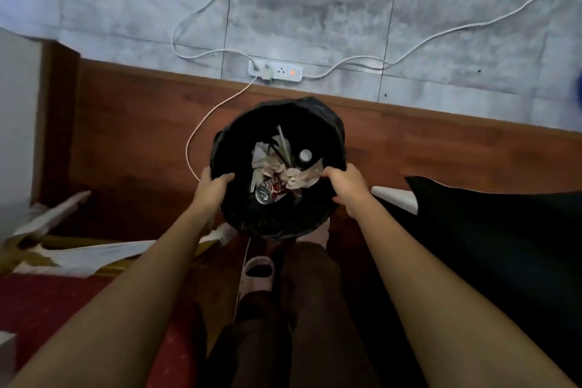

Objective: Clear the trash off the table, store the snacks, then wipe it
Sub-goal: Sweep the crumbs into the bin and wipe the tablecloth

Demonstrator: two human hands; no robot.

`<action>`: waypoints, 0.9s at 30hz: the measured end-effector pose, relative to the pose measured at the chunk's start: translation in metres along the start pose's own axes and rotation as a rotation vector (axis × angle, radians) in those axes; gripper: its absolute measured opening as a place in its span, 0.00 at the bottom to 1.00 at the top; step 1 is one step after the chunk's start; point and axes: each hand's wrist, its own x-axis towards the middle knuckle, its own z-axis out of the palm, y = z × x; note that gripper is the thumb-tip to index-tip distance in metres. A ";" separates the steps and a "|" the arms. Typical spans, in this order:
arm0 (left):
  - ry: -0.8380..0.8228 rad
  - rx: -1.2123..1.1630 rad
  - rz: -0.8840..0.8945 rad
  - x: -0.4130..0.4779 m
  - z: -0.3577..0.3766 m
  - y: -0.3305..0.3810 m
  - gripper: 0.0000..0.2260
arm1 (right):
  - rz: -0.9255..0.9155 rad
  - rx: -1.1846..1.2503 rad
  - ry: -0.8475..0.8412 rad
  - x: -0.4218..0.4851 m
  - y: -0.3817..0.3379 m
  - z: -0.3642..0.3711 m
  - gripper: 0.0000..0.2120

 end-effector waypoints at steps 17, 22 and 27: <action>-0.013 1.323 1.035 -0.299 -0.026 0.090 0.28 | -0.590 -0.673 0.415 -0.336 -0.014 -0.060 0.32; -0.036 1.477 1.379 -0.399 0.006 0.108 0.28 | -0.644 -0.663 0.669 -0.422 0.025 -0.137 0.30; -0.177 1.438 1.633 -0.475 0.068 0.104 0.26 | -0.549 -0.544 0.909 -0.469 0.093 -0.223 0.28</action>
